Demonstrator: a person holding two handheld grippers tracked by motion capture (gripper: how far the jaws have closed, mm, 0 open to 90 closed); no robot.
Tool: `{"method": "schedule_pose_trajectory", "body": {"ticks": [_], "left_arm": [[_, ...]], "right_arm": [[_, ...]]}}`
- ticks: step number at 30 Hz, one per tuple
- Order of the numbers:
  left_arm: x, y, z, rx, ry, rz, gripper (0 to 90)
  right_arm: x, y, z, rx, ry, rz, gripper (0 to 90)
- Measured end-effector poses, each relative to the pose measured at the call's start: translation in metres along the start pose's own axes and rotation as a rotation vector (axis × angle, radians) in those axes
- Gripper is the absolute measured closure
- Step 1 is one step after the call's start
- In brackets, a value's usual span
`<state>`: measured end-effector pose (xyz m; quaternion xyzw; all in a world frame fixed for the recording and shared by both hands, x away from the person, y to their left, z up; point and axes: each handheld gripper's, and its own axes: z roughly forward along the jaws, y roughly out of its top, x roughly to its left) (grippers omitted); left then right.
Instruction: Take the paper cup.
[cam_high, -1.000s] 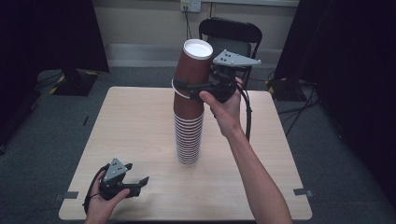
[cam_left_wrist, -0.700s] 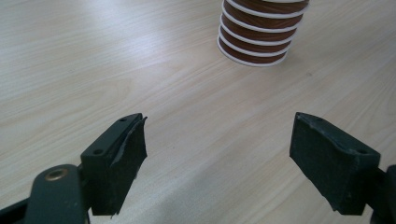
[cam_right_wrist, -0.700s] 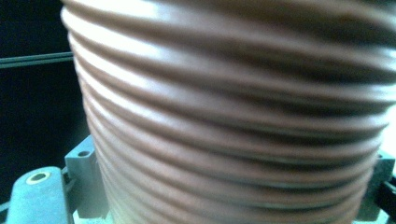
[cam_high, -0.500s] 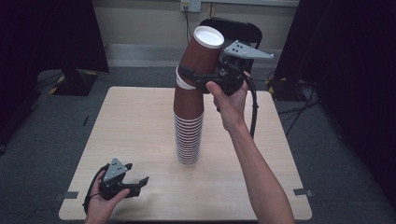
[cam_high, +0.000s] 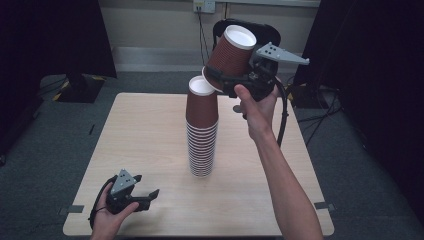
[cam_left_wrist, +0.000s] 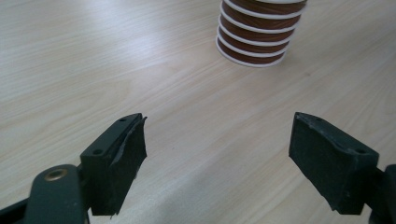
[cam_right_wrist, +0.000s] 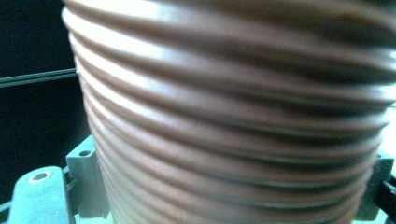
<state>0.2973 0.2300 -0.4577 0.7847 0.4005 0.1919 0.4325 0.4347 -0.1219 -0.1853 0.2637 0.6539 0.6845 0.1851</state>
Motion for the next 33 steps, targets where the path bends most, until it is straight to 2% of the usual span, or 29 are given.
{"method": "schedule_pose_trajectory", "body": {"ticks": [9,15,21,25,33], "left_arm": [[-0.003,0.0,0.0,-0.025,0.001,0.003,18.6],[-0.006,0.0,0.001,-0.021,-0.027,-0.006,18.6],[-0.008,0.002,0.003,-0.028,-0.032,0.002,18.6],[-0.008,0.002,0.002,-0.05,-0.033,-0.013,18.7],[-0.01,0.001,0.002,-0.077,-0.041,-0.023,18.7]], "right_arm": [[-0.017,-0.003,-0.021,0.018,-0.058,0.005,12.6],[-0.027,-0.008,-0.039,0.037,-0.1,0.014,12.5],[-0.034,-0.022,-0.052,0.066,-0.123,0.034,12.5],[-0.036,-0.033,-0.057,0.089,-0.137,0.045,12.5],[-0.038,-0.055,-0.066,0.131,-0.135,0.063,12.5]]}}
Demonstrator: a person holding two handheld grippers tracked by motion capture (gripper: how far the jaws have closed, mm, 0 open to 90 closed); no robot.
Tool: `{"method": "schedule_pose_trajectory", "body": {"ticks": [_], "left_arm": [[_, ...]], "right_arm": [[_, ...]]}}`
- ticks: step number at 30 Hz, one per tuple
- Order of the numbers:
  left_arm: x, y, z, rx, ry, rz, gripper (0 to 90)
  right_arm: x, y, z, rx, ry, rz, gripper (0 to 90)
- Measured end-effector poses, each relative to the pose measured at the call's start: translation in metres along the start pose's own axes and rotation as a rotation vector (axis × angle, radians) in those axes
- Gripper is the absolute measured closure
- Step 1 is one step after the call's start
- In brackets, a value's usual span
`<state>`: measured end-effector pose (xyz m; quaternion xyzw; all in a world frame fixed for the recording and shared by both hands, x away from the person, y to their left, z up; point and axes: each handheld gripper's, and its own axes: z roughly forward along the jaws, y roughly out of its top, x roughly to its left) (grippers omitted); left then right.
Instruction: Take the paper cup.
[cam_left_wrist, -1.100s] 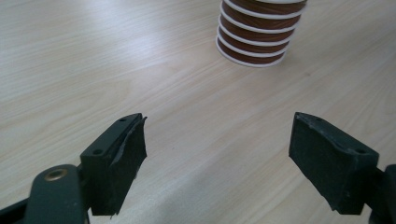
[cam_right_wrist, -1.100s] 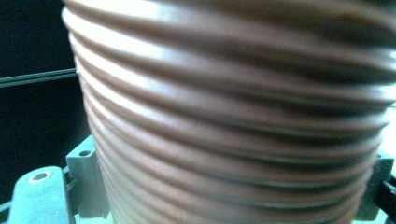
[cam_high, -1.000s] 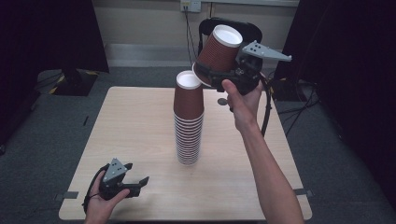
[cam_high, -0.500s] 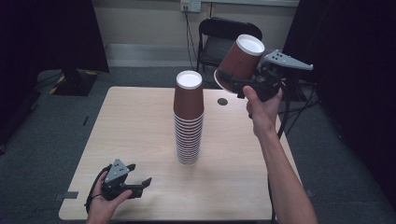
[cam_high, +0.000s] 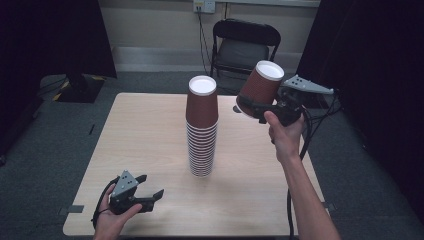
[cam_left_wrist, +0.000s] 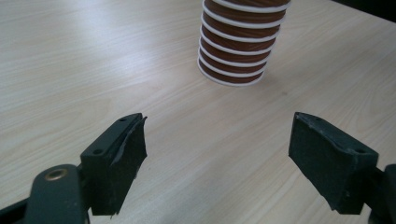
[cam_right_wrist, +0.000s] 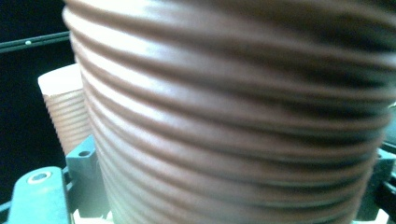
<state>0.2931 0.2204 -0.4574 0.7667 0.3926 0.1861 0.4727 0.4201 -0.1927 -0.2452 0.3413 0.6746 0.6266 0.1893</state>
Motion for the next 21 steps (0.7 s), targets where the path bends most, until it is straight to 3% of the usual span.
{"method": "schedule_pose_trajectory", "body": {"ticks": [7,13,21], "left_arm": [[-0.004,0.001,0.003,-0.006,-0.013,0.009,19.0],[-0.01,0.003,0.005,0.007,-0.027,0.058,19.8],[-0.011,0.006,0.006,-0.01,-0.056,0.03,19.3]], "right_arm": [[-0.001,-0.021,-0.004,0.028,0.004,0.02,12.5],[-0.003,-0.037,-0.009,0.059,0.006,0.042,12.4],[-0.002,-0.062,-0.015,0.098,0.015,0.066,12.4]]}}
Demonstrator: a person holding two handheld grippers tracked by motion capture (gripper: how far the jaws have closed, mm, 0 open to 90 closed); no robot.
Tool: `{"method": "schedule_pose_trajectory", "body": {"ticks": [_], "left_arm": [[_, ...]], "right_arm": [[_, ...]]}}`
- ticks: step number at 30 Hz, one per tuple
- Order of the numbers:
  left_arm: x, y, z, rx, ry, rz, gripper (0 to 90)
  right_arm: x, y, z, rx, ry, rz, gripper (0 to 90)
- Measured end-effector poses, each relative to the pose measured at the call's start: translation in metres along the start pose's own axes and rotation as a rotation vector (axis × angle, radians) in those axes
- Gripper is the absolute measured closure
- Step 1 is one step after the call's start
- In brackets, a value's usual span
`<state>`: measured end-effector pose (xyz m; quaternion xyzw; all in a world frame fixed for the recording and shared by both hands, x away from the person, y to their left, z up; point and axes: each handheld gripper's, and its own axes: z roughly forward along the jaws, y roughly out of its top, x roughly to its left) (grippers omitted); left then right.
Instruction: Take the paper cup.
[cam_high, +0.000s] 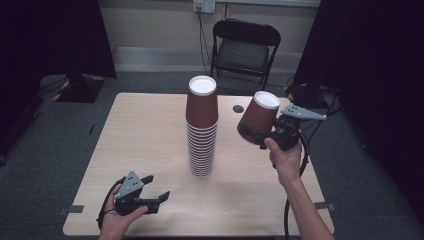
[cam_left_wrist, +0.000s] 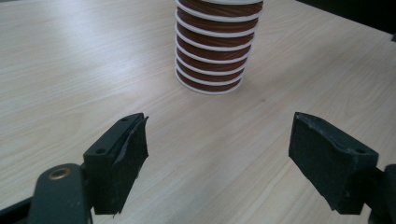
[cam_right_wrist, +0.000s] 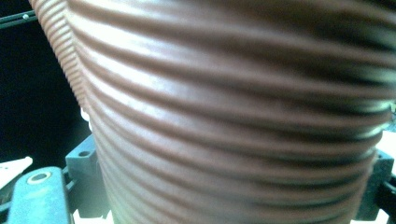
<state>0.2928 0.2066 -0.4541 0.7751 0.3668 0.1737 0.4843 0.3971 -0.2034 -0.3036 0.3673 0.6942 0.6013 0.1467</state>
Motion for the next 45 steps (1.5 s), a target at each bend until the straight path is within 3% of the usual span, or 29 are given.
{"method": "schedule_pose_trajectory", "body": {"ticks": [11,16,24,26,30,34,39,45], "left_arm": [[-0.014,0.015,0.01,-0.016,-0.033,0.034,20.7],[-0.024,0.024,0.018,-0.02,-0.048,0.088,20.6],[-0.038,0.04,0.031,-0.057,-0.076,0.129,19.0],[-0.047,0.047,0.037,-0.094,-0.072,0.177,19.0],[-0.057,0.058,0.046,-0.117,-0.088,0.202,19.0],[-0.064,0.064,0.056,-0.135,-0.101,0.209,19.2],[-0.07,0.069,0.064,-0.205,-0.13,0.187,25.0],[-0.079,0.072,0.076,-0.214,-0.179,0.171,31.1]], "right_arm": [[0.012,-0.03,-0.001,0.018,0.046,0.042,12.5],[0.016,-0.041,0.001,0.039,0.071,0.066,12.6],[0.023,-0.057,-0.002,0.058,0.09,0.089,12.6],[0.024,-0.061,-0.003,0.064,0.096,0.092,12.6],[0.025,-0.07,-0.005,0.078,0.106,0.111,12.6],[0.029,-0.076,-0.007,0.083,0.121,0.128,12.6],[0.032,-0.084,-0.008,0.096,0.156,0.165,12.8],[0.036,-0.092,-0.009,0.109,0.176,0.201,12.8]]}}
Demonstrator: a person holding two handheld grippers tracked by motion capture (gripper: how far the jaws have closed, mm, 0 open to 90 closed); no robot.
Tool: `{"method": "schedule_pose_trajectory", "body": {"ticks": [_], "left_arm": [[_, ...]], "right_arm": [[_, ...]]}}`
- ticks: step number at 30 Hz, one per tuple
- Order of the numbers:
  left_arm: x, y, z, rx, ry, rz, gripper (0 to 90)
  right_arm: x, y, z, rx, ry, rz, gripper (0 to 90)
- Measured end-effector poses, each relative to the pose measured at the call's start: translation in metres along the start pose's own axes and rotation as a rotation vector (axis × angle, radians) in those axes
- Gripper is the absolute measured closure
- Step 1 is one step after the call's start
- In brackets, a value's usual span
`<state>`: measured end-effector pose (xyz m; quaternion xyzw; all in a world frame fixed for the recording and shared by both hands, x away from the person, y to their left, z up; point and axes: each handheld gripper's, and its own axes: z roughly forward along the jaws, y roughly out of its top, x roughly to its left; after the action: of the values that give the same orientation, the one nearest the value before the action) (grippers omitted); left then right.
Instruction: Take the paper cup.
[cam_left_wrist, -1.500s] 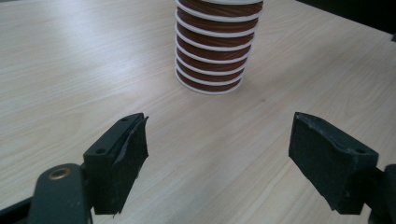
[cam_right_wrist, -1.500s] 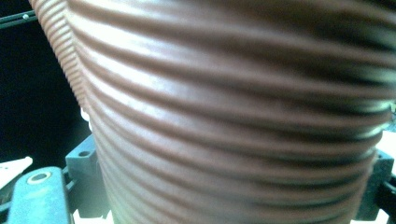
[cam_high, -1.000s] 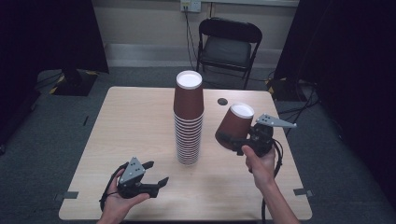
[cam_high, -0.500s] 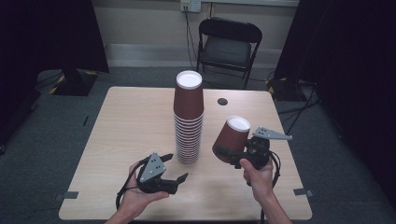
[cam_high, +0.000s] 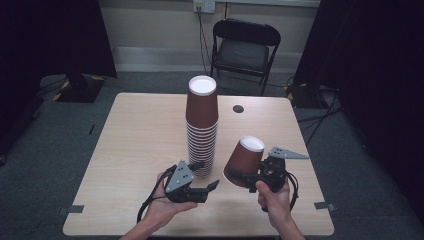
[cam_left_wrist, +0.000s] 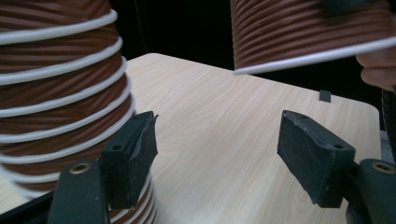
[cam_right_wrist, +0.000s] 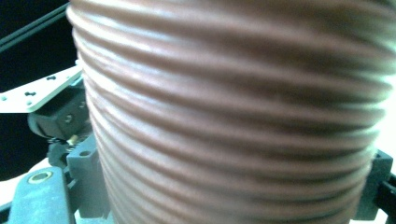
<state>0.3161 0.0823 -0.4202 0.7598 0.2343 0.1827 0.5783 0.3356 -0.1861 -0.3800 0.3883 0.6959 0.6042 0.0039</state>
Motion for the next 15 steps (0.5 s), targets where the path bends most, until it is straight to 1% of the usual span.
{"method": "schedule_pose_trajectory", "body": {"ticks": [1,2,3,7,9,10,12,13,15], "left_arm": [[-0.002,0.0,0.002,-0.004,0.0,0.003,36.4],[-0.004,0.0,0.004,-0.009,-0.007,0.003,36.8],[-0.006,0.0,0.006,-0.011,-0.003,0.007,36.9],[-0.013,-0.001,0.013,-0.047,-0.008,0.021,43.9],[-0.015,0.0,0.015,-0.083,0.002,0.03,49.4],[-0.017,0.0,0.015,-0.101,0.01,0.04,51.6],[-0.019,0.0,0.016,-0.119,0.019,0.067,54.2],[-0.019,0.0,0.016,-0.132,0.028,0.076,55.5],[-0.022,-0.001,0.017,-0.164,0.039,0.08,59.4]], "right_arm": [[0.001,-0.001,0.001,0.002,-0.007,-0.002,12.8],[0.002,-0.002,0.002,0.009,-0.018,-0.003,12.8],[0.003,-0.002,0.003,0.017,-0.021,0.001,12.8],[0.005,-0.004,0.006,0.024,-0.004,0.017,12.9],[0.007,-0.005,0.007,0.03,0.011,0.028,12.9],[0.007,-0.005,0.008,0.031,0.019,0.037,13.0],[0.007,-0.006,0.01,0.039,0.047,0.072,13.1],[0.008,-0.006,0.011,0.05,0.046,0.092,13.1],[0.007,-0.007,0.013,0.059,0.067,0.133,13.1]]}}
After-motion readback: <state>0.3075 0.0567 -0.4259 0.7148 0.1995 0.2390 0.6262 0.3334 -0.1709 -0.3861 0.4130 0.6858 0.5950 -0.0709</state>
